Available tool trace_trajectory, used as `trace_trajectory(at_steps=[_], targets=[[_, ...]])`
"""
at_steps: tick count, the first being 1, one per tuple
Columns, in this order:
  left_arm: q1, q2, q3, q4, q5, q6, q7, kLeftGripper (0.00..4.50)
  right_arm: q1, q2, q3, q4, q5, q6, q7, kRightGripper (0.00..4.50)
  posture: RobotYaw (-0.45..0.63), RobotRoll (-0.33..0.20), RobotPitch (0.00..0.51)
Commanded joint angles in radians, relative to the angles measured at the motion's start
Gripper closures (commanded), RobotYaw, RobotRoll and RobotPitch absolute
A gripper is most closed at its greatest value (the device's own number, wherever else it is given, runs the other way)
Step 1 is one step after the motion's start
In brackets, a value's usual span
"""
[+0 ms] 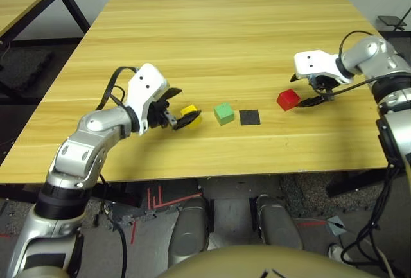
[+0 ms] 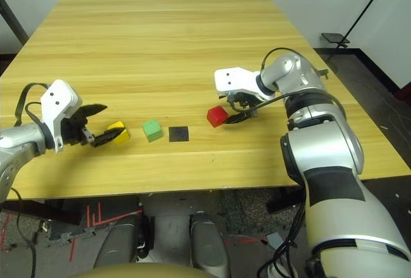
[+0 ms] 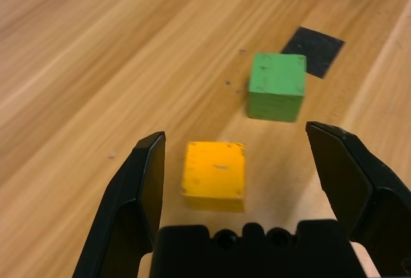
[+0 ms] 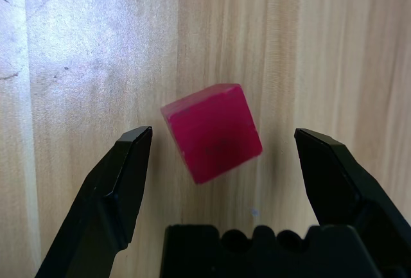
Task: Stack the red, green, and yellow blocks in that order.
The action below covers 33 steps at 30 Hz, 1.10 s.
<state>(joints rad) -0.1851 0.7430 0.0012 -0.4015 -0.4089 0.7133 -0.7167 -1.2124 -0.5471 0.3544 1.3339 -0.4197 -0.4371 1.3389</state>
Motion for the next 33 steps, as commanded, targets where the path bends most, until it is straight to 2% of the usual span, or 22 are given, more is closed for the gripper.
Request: trace_trajectory(at_steps=[1,7,10,15,16,19,21,24,29,33], targets=[[0.025,-0.007,0.009,-0.065,-0.020,0.053,0.025,0.03,-0.014,0.018,0.021,0.017,-0.033,-0.013,-0.022,0.00,0.48,-0.163,0.089],[0.062,-0.030,0.047,-0.141,-0.051,0.120,0.076,0.03,-0.013,0.047,0.053,0.025,-0.080,-0.021,-0.075,0.00,0.52,-0.161,0.099],[0.078,-0.034,0.059,-0.166,-0.062,0.142,0.092,0.00,-0.014,0.059,0.055,0.026,-0.092,-0.020,-0.091,0.62,0.53,-0.162,0.101],[0.071,-0.036,0.063,-0.182,-0.074,0.164,0.111,0.00,-0.039,0.066,0.029,0.016,-0.062,-0.017,-0.026,2.33,0.52,-0.169,0.100],[0.064,-0.037,0.060,-0.179,-0.076,0.167,0.113,0.00,-0.049,0.073,0.008,0.012,-0.035,0.003,0.015,2.46,0.51,-0.179,0.096],[0.031,-0.046,0.043,-0.168,-0.080,0.172,0.120,0.00,-0.089,0.106,-0.057,-0.034,0.063,0.154,0.210,2.45,0.49,-0.187,0.093],[0.009,-0.055,0.026,-0.155,-0.077,0.172,0.121,0.00,-0.091,0.111,-0.024,-0.086,0.077,0.235,0.270,2.45,0.47,-0.199,0.088],[-0.031,-0.080,-0.005,-0.120,-0.064,0.165,0.128,0.00,-0.016,0.097,0.059,-0.291,0.113,0.377,0.276,2.45,0.45,-0.210,0.083],[-0.074,-0.106,-0.044,-0.069,-0.041,0.148,0.131,0.00,0.109,0.077,0.139,-0.702,0.135,0.749,0.276,2.45,0.44,-0.226,0.088],[-0.087,-0.120,-0.065,-0.042,-0.018,0.128,0.134,0.00,0.150,0.110,0.167,-0.851,0.070,0.921,0.210,2.45,0.45,-0.242,0.092]])
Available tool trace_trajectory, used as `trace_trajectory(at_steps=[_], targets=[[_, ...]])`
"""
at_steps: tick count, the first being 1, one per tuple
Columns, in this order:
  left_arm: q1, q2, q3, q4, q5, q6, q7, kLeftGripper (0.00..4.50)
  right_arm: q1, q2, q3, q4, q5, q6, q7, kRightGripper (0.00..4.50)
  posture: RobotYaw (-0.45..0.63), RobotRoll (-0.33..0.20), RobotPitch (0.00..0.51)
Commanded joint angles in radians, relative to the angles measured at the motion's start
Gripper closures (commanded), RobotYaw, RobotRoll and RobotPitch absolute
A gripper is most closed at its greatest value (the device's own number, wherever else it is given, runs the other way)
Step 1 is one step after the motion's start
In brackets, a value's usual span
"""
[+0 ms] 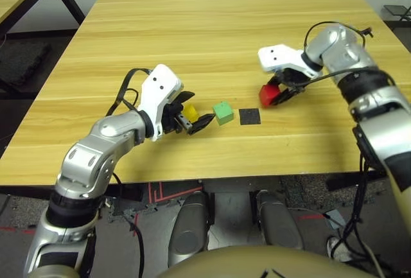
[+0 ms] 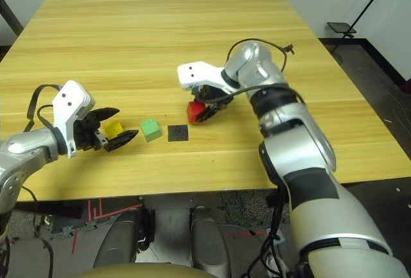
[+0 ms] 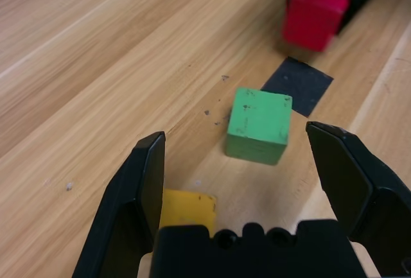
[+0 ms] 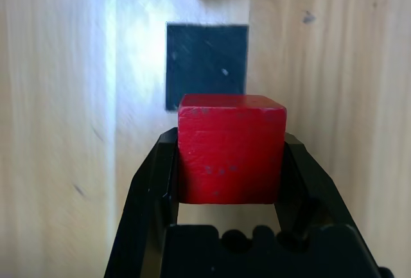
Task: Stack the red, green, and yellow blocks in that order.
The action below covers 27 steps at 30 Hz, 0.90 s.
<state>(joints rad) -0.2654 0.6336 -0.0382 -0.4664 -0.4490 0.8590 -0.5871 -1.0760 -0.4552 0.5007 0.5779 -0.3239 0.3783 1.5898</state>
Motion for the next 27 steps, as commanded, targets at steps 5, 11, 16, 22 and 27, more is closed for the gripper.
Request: trace_trajectory(at_steps=[5,11,16,22,27], targets=[[-0.015,-0.040,-0.032,0.019,0.031,-0.014,0.026,0.00,0.026,0.037,0.044,-0.129,-0.027,0.151,-0.082,2.45,0.47,-0.253,0.095],[-0.006,-0.048,-0.022,0.000,0.029,-0.005,0.043,0.00,0.032,0.047,0.068,-0.132,-0.018,0.157,-0.099,2.45,0.50,-0.253,0.099],[0.005,-0.046,-0.005,-0.021,0.023,0.012,0.057,0.00,0.036,0.063,0.083,-0.120,-0.011,0.148,-0.111,2.45,0.52,-0.251,0.105],[0.018,-0.042,0.009,-0.043,0.016,0.033,0.066,0.00,0.041,0.066,0.099,-0.124,-0.003,0.145,-0.106,2.45,0.53,-0.248,0.114],[0.019,-0.043,0.014,-0.038,0.018,0.032,0.066,0.00,0.046,0.063,0.107,-0.120,-0.001,0.132,-0.105,2.45,0.53,-0.249,0.119]])
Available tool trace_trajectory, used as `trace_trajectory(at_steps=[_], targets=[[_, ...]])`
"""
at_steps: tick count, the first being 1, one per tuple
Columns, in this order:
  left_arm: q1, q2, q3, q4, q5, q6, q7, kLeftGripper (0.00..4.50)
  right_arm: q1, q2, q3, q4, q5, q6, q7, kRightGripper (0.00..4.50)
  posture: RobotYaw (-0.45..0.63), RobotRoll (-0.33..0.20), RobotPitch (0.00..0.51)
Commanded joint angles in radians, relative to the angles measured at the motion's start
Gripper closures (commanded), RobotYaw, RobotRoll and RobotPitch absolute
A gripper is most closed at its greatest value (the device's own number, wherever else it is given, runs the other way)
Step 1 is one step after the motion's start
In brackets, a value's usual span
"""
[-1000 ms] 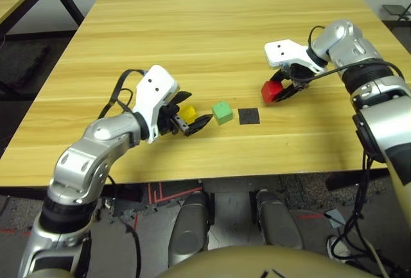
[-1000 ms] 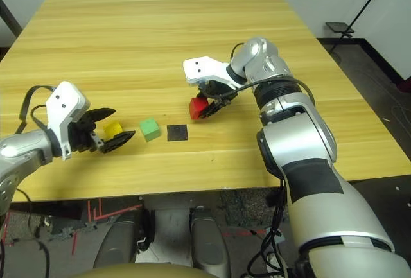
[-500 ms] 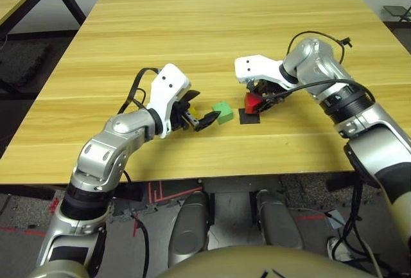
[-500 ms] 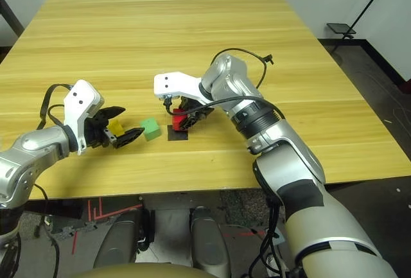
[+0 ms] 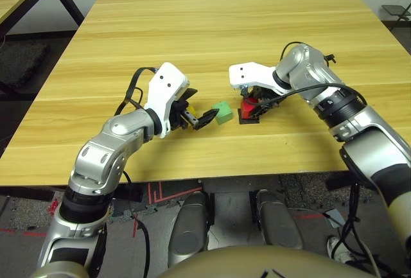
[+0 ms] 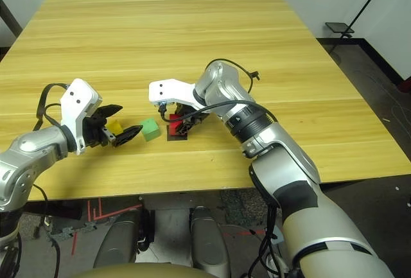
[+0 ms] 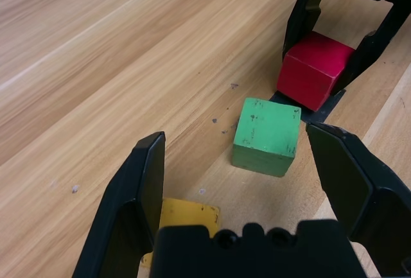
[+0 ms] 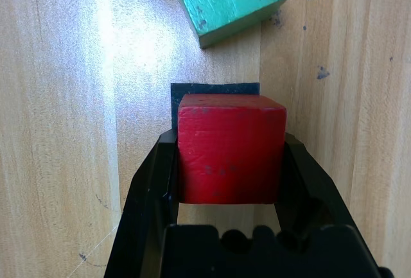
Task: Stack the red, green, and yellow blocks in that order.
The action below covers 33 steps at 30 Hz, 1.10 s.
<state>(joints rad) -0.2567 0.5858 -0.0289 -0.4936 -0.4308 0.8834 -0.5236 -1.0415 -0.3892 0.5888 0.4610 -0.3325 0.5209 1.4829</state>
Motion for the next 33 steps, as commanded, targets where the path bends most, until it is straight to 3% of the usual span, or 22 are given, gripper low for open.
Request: trace_trajectory(at_steps=[1,7,11,14,19,23,27,33], targets=[[0.010,0.005,0.005,-0.008,0.001,0.006,0.002,0.00,0.014,-0.004,0.021,-0.005,0.006,-0.011,0.002,2.45,0.53,-0.249,0.119],[-0.003,0.004,0.002,0.010,0.005,-0.001,-0.003,0.00,0.026,-0.012,0.046,-0.001,-0.006,-0.024,0.001,2.45,0.52,-0.248,0.119],[-0.018,0.016,-0.012,0.019,0.004,0.011,-0.018,0.00,0.027,-0.025,0.033,0.024,0.015,-0.072,0.011,1.11,0.51,-0.235,0.114],[-0.040,0.020,-0.024,0.029,-0.005,0.015,-0.039,0.00,-0.026,-0.057,-0.043,0.076,0.066,-0.145,0.020,0.02,0.49,-0.226,0.111],[-0.081,0.020,-0.085,0.073,0.003,0.002,-0.094,0.00,-0.140,-0.131,-0.201,0.221,0.173,-0.169,0.018,0.02,0.43,-0.209,0.100],[-0.123,0.027,-0.133,0.127,0.016,-0.020,-0.146,0.00,-0.148,-0.211,-0.314,0.280,0.259,-0.166,0.052,0.02,0.38,-0.194,0.092],[-0.164,0.017,-0.168,0.183,0.032,-0.044,-0.182,0.00,-0.067,-0.281,-0.372,0.212,0.335,-0.141,0.123,0.02,0.32,-0.181,0.085],[-0.204,0.002,-0.203,0.274,0.070,-0.082,-0.215,0.00,0.080,-0.324,-0.421,-0.036,0.439,0.042,0.103,0.02,0.27,-0.164,0.080]])
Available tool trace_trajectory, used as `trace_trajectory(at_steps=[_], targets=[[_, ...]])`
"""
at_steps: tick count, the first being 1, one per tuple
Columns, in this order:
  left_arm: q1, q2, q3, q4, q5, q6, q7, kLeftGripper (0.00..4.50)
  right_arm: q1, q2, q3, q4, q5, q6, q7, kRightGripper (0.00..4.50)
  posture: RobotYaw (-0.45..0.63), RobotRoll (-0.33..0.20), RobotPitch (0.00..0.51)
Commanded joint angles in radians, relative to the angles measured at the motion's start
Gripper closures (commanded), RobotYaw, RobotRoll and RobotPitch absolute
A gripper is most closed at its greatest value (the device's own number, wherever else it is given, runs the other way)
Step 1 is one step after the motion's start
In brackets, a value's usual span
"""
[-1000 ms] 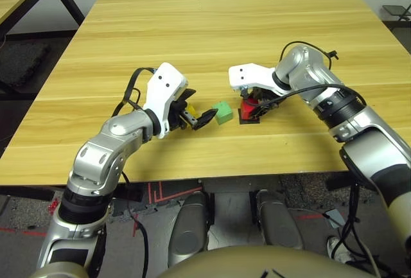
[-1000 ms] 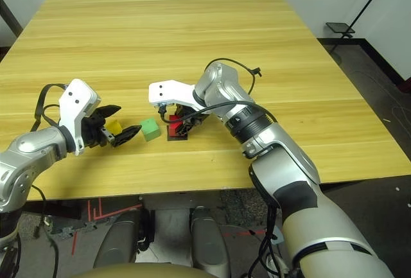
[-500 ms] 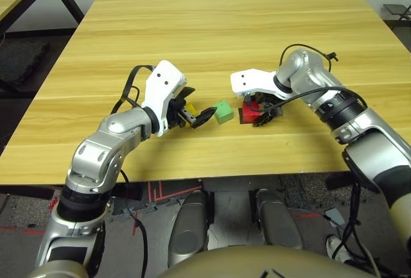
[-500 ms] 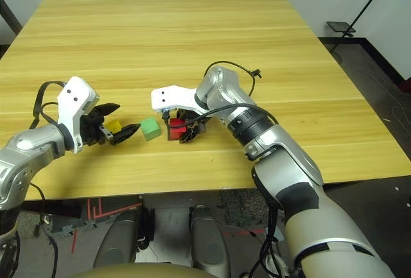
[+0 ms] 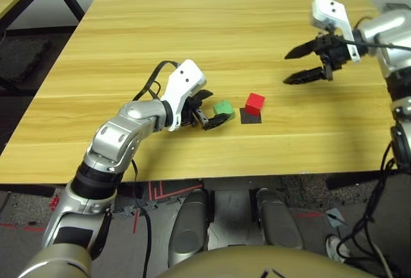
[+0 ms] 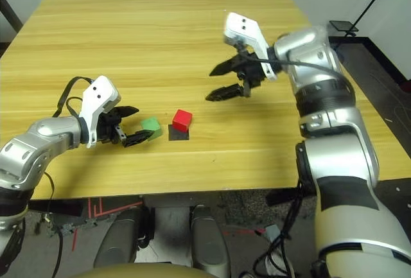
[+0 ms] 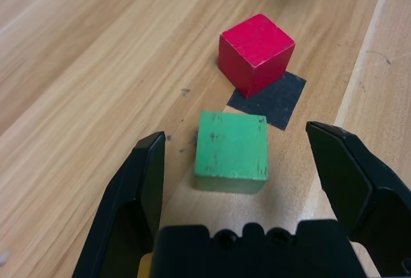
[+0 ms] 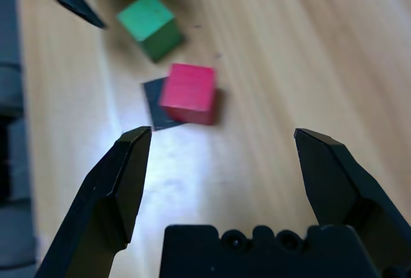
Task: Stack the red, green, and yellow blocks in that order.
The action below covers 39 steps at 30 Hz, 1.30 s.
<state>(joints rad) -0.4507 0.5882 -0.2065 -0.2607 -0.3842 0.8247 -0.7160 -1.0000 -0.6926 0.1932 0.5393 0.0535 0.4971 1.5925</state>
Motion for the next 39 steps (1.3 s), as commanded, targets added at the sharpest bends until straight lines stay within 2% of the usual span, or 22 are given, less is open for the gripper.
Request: trace_trajectory(at_steps=[1,9,14,17,22,23,27,34,39], targets=[[-0.015,0.000,-0.035,0.062,0.036,-0.038,-0.031,0.00,0.059,-0.024,-0.041,-0.149,0.075,0.090,-0.014,0.02,0.27,-0.161,0.080],[-0.027,-0.010,-0.065,0.169,0.098,-0.109,-0.075,0.00,0.123,-0.061,-0.092,-0.278,0.144,0.191,-0.128,0.02,0.22,-0.151,0.081],[-0.036,-0.045,-0.077,0.212,0.118,-0.139,-0.089,0.00,0.158,-0.092,-0.123,-0.328,0.184,0.240,-0.181,0.02,0.19,-0.148,0.084],[-0.045,-0.079,-0.083,0.224,0.120,-0.164,-0.097,0.63,0.191,-0.109,-0.139,-0.344,0.198,0.249,-0.211,0.00,0.18,-0.144,0.084],[-0.081,-0.119,-0.094,0.253,0.124,-0.215,-0.138,2.30,0.241,-0.117,-0.169,-0.384,0.236,0.281,-0.269,0.00,0.16,-0.137,0.084],[-0.093,-0.118,-0.095,0.256,0.123,-0.220,-0.155,2.53,0.249,-0.120,-0.173,-0.393,0.242,0.289,-0.278,0.00,0.16,-0.135,0.084],[-0.165,-0.113,-0.089,0.279,0.118,-0.218,-0.211,2.53,0.279,-0.133,-0.187,-0.412,0.261,0.299,-0.306,0.00,0.15,-0.129,0.081],[-0.377,-0.096,-0.115,0.462,0.175,-0.291,-0.333,2.53,0.331,-0.139,-0.216,-0.459,0.304,0.333,-0.366,0.00,0.11,-0.116,0.077],[-0.459,-0.163,-0.122,0.577,0.195,-0.327,-0.364,2.53,0.361,-0.146,-0.235,-0.478,0.324,0.349,-0.404,0.00,0.08,-0.111,0.075]])
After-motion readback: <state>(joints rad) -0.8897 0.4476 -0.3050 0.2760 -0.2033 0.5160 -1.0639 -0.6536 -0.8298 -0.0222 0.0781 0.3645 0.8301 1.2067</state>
